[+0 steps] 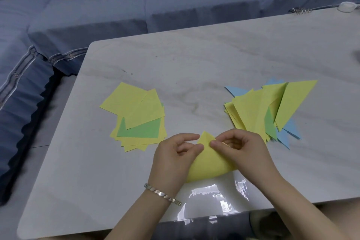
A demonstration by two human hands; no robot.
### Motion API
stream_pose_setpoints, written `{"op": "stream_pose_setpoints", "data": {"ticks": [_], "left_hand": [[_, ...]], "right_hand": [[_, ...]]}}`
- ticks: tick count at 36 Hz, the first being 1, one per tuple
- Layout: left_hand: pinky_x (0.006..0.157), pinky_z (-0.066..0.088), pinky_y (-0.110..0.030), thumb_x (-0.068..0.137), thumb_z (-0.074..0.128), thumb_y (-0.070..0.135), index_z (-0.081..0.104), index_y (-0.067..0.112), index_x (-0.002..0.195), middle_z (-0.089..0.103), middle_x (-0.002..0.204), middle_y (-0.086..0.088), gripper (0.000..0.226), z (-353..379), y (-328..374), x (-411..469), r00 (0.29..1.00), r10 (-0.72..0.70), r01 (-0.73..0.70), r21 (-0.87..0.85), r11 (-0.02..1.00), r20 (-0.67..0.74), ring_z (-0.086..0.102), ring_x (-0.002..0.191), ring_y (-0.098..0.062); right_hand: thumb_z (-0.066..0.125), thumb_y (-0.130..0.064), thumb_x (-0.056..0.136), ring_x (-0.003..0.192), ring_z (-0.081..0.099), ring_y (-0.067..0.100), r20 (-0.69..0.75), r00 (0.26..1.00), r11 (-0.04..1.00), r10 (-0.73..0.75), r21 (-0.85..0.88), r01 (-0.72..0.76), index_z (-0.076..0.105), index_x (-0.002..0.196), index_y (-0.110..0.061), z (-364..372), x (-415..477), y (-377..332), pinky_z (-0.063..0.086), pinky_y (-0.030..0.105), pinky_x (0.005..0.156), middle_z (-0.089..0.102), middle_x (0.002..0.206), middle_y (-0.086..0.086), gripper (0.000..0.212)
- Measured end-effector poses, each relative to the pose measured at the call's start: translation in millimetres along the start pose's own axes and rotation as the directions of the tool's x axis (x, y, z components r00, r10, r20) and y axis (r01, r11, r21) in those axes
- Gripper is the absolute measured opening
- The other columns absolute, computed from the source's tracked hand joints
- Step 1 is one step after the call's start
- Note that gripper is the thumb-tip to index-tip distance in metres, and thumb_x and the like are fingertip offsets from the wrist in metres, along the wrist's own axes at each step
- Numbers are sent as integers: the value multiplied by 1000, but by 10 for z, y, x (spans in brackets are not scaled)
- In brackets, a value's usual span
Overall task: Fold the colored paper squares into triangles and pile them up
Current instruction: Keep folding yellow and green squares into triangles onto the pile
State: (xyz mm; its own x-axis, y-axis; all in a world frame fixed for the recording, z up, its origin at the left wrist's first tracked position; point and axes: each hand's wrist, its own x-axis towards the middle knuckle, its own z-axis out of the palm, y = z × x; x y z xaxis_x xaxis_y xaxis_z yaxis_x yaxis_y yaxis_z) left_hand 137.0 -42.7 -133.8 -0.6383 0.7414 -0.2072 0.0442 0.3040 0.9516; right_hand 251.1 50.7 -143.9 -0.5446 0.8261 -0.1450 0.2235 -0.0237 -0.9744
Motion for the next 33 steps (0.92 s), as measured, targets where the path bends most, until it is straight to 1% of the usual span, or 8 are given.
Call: {"op": "stream_pose_setpoints", "data": {"ticks": [2, 5, 7, 11, 16, 22, 30, 33], "left_hand": [[58, 43, -4, 75, 72, 8, 67, 33, 71, 65, 53, 15, 25, 8, 0, -13, 1000, 6, -6, -1, 1000, -11, 58, 55, 6], [59, 46, -5, 75, 72, 7, 71, 28, 74, 66, 56, 18, 21, 12, 13, -27, 1000, 6, -6, -15, 1000, -21, 62, 59, 7], [58, 45, -5, 75, 71, 5, 69, 30, 69, 66, 55, 20, 26, 11, 23, -37, 1000, 21, -22, -22, 1000, -22, 62, 59, 8], [56, 43, -4, 75, 71, 2, 69, 27, 66, 65, 55, 21, 26, 21, 38, -44, 999, 33, -35, -36, 999, -37, 61, 57, 8], [56, 41, -2, 74, 72, 1, 70, 23, 66, 64, 54, 23, 23, 22, 29, -27, 998, 31, -33, -44, 999, -46, 60, 57, 10], [55, 41, -2, 74, 72, 1, 69, 22, 65, 63, 51, 23, 24, 14, 25, -7, 999, 35, -36, -37, 999, -30, 58, 54, 10], [55, 40, -2, 75, 71, 2, 67, 27, 62, 63, 52, 23, 29, 33, -23, 22, 999, 37, -37, -11, 999, -12, 58, 54, 10], [56, 42, -4, 74, 72, 5, 66, 27, 66, 63, 51, 17, 25, 45, -48, 108, 1000, 18, -18, 22, 1000, 11, 57, 52, 8]], "right_hand": [[78, -4, 69, 51, 52, -2, -6, 1000, 1000, -3, 18, 3, 67, 64, -16, -3, -8, -10, 41, 8, 54, 62, 53, -11, 17], [78, -3, 68, 50, 53, 2, -8, 1000, 998, 2, 61, -1, 67, 73, -18, -7, -20, -32, 42, 9, 54, 62, 51, -6, 20], [77, -3, 68, 52, 55, 3, 5, 1000, 998, 0, 69, 0, 68, 76, -21, -11, -25, -39, 43, 9, 56, 64, 53, -5, 22], [77, -2, 68, 57, 57, 5, 14, 1000, 998, -4, 64, 3, 71, 70, -24, -3, -19, -46, 46, 10, 59, 67, 58, -8, 23], [77, -2, 69, 57, 58, -3, 8, 999, 999, -33, 26, 33, 70, 65, -25, 9, -10, -67, 43, 5, 58, 68, 59, -15, 25], [75, -2, 71, 61, 59, -10, 28, 998, 999, -50, 12, 49, 71, 66, -25, -8, -10, -64, 42, 4, 60, 67, 62, -21, 23], [74, -1, 71, 60, 59, -10, 33, 998, 998, -62, 22, 61, 70, 65, -25, -27, 23, -14, 41, 4, 59, 67, 61, -20, 25], [75, 0, 70, 59, 59, -7, 43, 996, 997, -73, 8, 73, 70, 64, -25, -31, 92, 29, 43, 5, 60, 67, 60, -18, 26]]}}
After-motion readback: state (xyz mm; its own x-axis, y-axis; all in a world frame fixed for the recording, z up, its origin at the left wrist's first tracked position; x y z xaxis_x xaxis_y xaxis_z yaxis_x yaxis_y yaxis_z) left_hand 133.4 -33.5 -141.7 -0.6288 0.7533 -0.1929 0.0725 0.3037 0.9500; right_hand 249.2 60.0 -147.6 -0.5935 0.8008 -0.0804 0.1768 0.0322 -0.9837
